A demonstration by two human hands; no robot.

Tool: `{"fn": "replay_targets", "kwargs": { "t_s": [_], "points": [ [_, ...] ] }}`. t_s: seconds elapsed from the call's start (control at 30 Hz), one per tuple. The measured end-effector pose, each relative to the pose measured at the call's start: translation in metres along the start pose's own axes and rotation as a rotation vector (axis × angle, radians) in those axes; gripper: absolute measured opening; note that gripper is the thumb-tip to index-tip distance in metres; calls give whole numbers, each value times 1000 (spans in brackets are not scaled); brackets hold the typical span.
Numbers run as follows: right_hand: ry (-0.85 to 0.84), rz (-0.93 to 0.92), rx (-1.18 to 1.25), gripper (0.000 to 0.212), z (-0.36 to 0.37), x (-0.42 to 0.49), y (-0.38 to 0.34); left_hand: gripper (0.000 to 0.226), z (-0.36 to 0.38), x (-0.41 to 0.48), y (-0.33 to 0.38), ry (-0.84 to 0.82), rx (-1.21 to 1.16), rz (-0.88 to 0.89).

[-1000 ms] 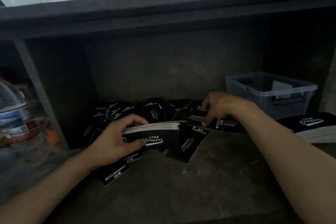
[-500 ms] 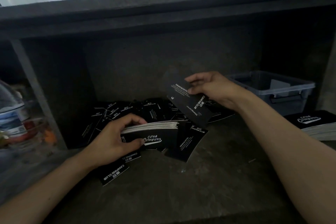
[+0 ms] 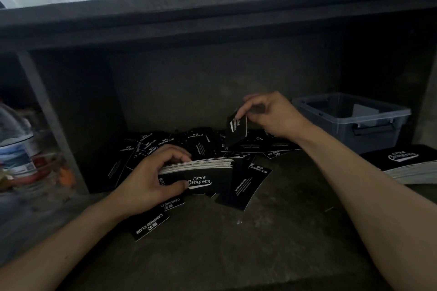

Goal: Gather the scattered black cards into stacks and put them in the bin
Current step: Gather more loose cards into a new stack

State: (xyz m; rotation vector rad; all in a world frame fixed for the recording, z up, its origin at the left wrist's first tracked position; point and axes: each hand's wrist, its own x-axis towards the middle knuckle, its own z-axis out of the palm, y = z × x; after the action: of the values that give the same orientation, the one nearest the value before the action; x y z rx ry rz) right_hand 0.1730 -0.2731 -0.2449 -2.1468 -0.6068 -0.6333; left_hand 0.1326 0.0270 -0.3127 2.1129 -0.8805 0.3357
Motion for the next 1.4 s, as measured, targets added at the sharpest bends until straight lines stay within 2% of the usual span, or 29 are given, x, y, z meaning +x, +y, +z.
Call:
{"fn": "replay_targets", "kwargs": {
  "t_s": [0.07, 0.17, 0.27, 0.37, 0.43, 0.5, 0.53, 0.57, 0.6, 0.63, 0.67, 0.7, 0.77, 0.87, 0.9, 0.93, 1.0, 1.07, 1.1, 1.13, 1.2, 1.27, 1.3, 1.4],
  "points": [
    [-95, 6, -129, 26, 5, -2, 5, 35, -1, 0, 1, 7, 52, 10],
    [-111, 22, -229, 24, 12, -2, 7, 39, -2, 0, 2, -4, 90, -6],
    [-223, 76, -77, 28, 15, -4, -4, 45, -2, -1, 1, 13, 94, -24],
    [-467, 179, 102, 24, 30, -9, -13, 72, -1, -1, -1, 45, 29, -60],
    [-576, 283, 348, 21, 36, -8, -13, 82, 0, -1, -2, 26, -27, -61],
    [-524, 384, 537, 22, 36, -5, -7, 74, 0, -1, -2, 9, -60, -57],
    [-417, 369, 465, 22, 34, -3, 0, 66, 0, -2, -1, 4, -63, -50],
    [-314, 318, 247, 21, 31, -2, 10, 58, 0, -2, -1, -1, -56, -39],
    [-292, 261, -61, 24, 27, -2, 20, 52, 0, -2, 0, -7, -42, -28],
    [-358, 240, -331, 35, 25, -3, 28, 49, -1, -2, 0, -14, -23, -18],
    [-451, 253, -497, 43, 23, -6, 36, 46, 0, -2, 1, -19, -3, -11],
    [-504, 275, -550, 44, 20, -7, 42, 44, 0, -2, 2, -20, 12, -6],
    [-441, 241, -538, 31, 14, -8, 43, 37, -1, -2, 2, -14, 36, 4],
    [-100, 118, -516, 20, 7, -1, 30, 29, 0, 0, 2, 22, 119, 31],
    [-30, 90, -396, 16, 6, 1, 23, 32, 0, 0, 3, 36, 138, 30],
    [-48, 81, -210, 14, 6, 2, 16, 40, 0, 1, 3, 52, 159, 24],
    [-293, 118, 80, 15, 16, -3, -1, 63, 1, 0, 3, 72, 159, -19],
    [-584, 204, 169, 16, 29, -8, -8, 74, 1, -1, 2, 52, 84, -74],
    [-647, 252, 240, 17, 34, -9, -7, 71, 0, -1, 1, 30, 43, -80],
    [-641, 302, 335, 19, 38, -8, -6, 61, -1, 0, 1, 6, 16, -76],
    [-484, 367, 493, 22, 42, -2, 0, 41, -3, 1, 3, -33, 9, -56],
    [-321, 277, 367, 21, 49, 4, 8, 34, -10, 1, 5, -38, 13, -56],
    [-299, 198, 258, 27, 54, 6, 9, 33, -18, 1, 7, -22, 19, -59],
    [-384, -22, 11, 44, 85, 12, 6, 36, -56, -2, 3, 120, 48, -100]
  ]
}}
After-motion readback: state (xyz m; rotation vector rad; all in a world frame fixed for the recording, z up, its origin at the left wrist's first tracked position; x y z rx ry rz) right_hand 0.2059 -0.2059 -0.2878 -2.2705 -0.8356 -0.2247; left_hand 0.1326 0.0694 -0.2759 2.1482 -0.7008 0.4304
